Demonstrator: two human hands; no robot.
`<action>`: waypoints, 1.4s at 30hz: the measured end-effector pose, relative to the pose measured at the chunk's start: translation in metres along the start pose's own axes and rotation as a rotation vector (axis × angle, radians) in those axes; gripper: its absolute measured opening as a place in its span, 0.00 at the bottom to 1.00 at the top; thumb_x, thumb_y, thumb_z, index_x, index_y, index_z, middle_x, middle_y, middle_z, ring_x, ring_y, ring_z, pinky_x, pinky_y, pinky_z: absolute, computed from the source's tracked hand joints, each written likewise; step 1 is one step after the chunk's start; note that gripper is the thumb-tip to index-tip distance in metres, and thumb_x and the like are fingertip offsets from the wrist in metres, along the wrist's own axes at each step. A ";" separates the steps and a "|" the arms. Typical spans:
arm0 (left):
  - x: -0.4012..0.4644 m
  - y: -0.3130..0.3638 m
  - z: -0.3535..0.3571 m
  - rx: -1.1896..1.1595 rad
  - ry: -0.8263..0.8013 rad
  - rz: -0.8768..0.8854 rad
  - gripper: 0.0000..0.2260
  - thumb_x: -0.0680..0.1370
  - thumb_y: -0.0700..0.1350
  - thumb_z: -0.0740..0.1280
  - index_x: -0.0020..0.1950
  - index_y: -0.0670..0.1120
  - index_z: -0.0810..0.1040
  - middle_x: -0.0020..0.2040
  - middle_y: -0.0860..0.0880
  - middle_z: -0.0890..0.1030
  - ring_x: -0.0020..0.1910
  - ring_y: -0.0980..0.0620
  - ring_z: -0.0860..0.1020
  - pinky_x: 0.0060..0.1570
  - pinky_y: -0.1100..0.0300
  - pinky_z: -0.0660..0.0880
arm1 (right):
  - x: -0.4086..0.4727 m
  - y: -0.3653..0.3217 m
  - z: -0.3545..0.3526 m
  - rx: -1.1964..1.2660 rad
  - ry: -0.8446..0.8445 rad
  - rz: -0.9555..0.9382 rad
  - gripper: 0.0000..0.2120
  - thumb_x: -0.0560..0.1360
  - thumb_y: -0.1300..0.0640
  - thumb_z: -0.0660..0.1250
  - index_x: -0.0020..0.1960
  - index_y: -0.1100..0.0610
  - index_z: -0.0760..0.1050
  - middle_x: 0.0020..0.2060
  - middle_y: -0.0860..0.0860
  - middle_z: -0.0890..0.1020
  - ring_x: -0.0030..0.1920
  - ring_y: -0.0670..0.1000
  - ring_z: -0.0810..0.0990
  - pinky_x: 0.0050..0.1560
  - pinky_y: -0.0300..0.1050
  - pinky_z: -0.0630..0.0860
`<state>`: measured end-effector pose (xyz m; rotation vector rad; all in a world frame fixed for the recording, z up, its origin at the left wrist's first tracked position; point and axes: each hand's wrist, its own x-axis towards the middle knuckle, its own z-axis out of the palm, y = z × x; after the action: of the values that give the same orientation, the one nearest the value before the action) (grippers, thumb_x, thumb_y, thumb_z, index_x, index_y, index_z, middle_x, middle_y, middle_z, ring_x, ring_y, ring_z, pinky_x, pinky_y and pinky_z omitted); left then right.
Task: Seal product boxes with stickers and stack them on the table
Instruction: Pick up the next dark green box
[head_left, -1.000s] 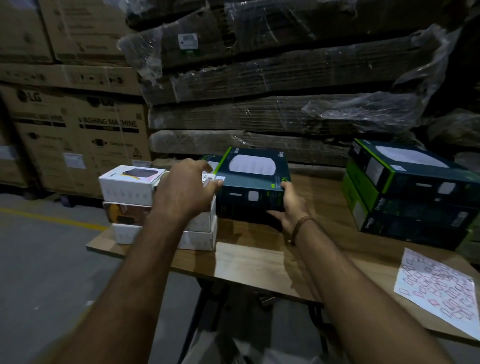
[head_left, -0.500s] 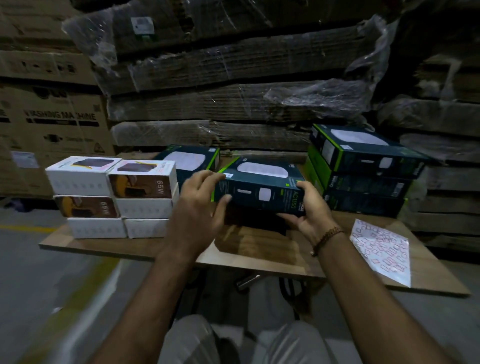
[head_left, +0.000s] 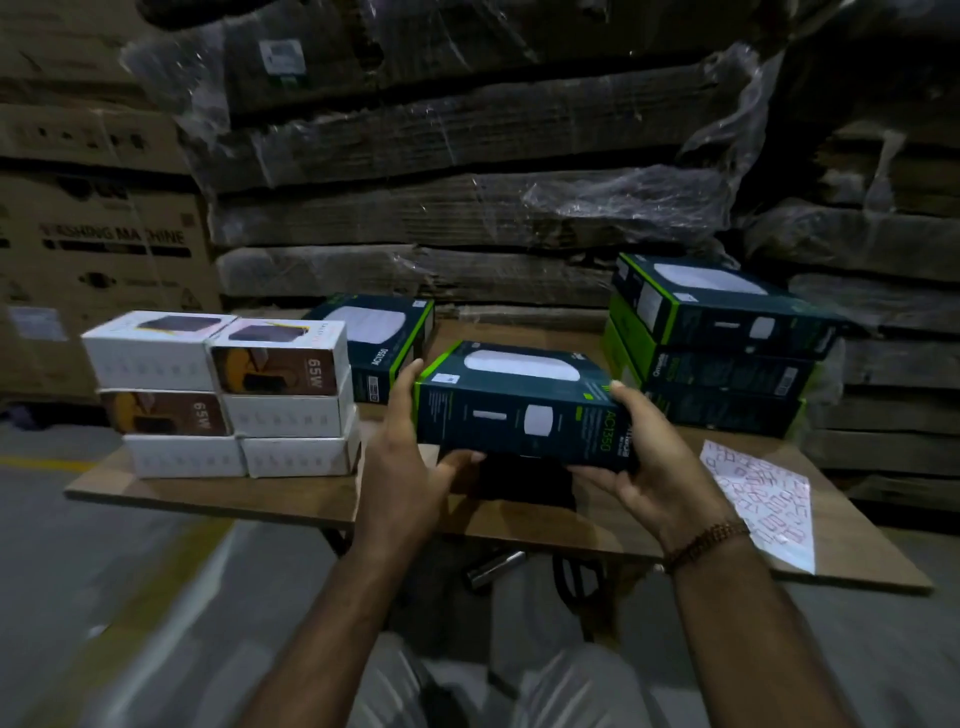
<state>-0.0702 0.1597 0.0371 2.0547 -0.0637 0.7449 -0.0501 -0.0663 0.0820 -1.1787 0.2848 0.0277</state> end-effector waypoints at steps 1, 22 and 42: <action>-0.002 0.000 0.001 -0.024 0.008 0.006 0.49 0.70 0.46 0.84 0.84 0.59 0.60 0.70 0.53 0.75 0.66 0.60 0.70 0.66 0.57 0.73 | -0.002 0.000 0.000 -0.018 -0.002 -0.007 0.13 0.84 0.44 0.66 0.61 0.52 0.79 0.56 0.58 0.86 0.57 0.58 0.86 0.47 0.57 0.85; -0.004 -0.004 -0.019 -0.158 -0.012 0.116 0.41 0.67 0.48 0.85 0.76 0.57 0.71 0.69 0.55 0.79 0.66 0.61 0.77 0.59 0.74 0.74 | -0.037 0.028 -0.036 -0.712 -0.034 -0.673 0.48 0.69 0.51 0.84 0.79 0.36 0.58 0.74 0.44 0.72 0.71 0.46 0.76 0.72 0.55 0.76; 0.006 0.031 -0.042 -0.385 0.064 0.078 0.43 0.68 0.51 0.82 0.81 0.51 0.71 0.67 0.53 0.82 0.66 0.56 0.80 0.62 0.67 0.79 | -0.073 -0.001 -0.018 -0.775 0.136 -0.835 0.46 0.66 0.28 0.74 0.78 0.39 0.60 0.68 0.47 0.78 0.66 0.49 0.79 0.66 0.55 0.78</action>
<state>-0.0954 0.1763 0.0802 1.6690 -0.2339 0.7793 -0.1236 -0.0734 0.0935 -1.9976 -0.1424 -0.7311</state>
